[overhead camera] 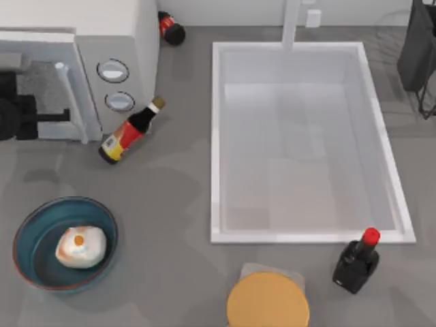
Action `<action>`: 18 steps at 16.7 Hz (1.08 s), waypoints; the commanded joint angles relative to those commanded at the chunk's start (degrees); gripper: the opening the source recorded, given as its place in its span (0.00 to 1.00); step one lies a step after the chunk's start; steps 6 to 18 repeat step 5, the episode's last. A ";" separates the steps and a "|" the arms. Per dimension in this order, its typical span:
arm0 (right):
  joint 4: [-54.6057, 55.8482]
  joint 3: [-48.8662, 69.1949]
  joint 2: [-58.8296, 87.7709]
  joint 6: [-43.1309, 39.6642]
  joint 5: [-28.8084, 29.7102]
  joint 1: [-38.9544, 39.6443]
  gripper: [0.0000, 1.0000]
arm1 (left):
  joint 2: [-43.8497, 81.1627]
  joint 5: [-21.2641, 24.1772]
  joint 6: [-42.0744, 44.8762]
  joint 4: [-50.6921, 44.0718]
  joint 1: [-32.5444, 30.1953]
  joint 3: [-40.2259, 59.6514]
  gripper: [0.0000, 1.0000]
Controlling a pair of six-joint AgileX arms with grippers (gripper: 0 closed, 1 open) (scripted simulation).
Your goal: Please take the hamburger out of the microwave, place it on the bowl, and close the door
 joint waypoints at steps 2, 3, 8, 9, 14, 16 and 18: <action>0.00 0.00 0.00 0.00 0.00 0.00 1.00 | 4.03 -0.14 -0.15 -0.44 -0.27 4.48 0.00; 0.00 0.00 0.00 0.00 0.00 0.00 1.00 | 5.32 -0.18 -0.20 -0.59 -0.36 5.80 0.00; 0.00 0.00 0.00 0.00 0.00 0.00 1.00 | 6.14 -0.21 -0.24 -0.68 -0.42 6.65 0.00; 0.00 0.00 0.00 0.00 0.00 0.00 1.00 | 6.14 -0.21 -0.24 -0.68 -0.42 6.65 0.00; 0.00 0.00 0.00 0.00 0.00 0.00 1.00 | 6.14 -0.21 -0.24 -0.68 -0.42 6.65 0.00; 0.00 0.00 0.00 0.00 0.00 0.00 1.00 | 6.14 -0.21 -0.24 -0.68 -0.42 6.65 0.00; 0.00 0.00 0.00 0.00 0.00 0.00 1.00 | 6.14 -0.21 -0.24 -0.68 -0.42 6.65 0.00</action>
